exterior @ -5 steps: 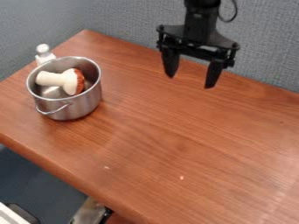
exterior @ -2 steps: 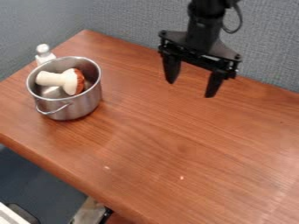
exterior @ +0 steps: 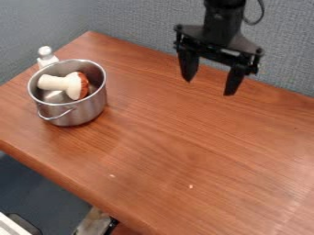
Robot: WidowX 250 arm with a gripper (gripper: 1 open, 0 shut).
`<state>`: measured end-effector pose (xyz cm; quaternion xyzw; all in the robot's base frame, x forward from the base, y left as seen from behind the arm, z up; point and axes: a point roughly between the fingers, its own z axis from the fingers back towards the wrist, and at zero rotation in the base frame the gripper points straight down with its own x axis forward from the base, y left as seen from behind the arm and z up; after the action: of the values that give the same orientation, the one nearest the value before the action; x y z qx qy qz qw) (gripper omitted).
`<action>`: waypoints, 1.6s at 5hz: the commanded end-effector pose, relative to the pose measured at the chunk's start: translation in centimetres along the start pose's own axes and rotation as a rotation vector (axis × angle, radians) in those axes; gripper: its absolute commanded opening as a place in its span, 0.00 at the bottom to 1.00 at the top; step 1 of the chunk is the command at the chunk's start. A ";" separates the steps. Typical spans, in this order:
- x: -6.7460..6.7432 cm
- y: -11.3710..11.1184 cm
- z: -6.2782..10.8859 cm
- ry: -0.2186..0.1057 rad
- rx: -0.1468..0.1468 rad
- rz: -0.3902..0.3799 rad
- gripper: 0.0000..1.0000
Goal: Put the mushroom in the metal pot
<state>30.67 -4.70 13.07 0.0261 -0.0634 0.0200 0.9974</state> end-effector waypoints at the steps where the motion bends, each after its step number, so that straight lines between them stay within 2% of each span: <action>1: 1.9 2.2 0.3 -0.043 -0.041 -0.008 0.00; 2: 2.4 2.7 -1.6 -0.001 -0.039 -0.044 0.00; 3: 2.7 3.3 -1.1 0.008 -0.060 -0.071 1.00; 4: 2.3 5.7 -0.4 0.031 -0.064 -0.220 1.00; 5: 1.6 6.2 0.4 0.062 -0.071 -0.322 1.00; 7: -1.9 4.0 2.6 0.031 -0.017 -0.180 1.00; 8: -2.1 3.9 2.1 0.005 -0.026 -0.188 1.00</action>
<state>28.24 -1.07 13.56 0.0186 -0.0289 -0.0763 0.9965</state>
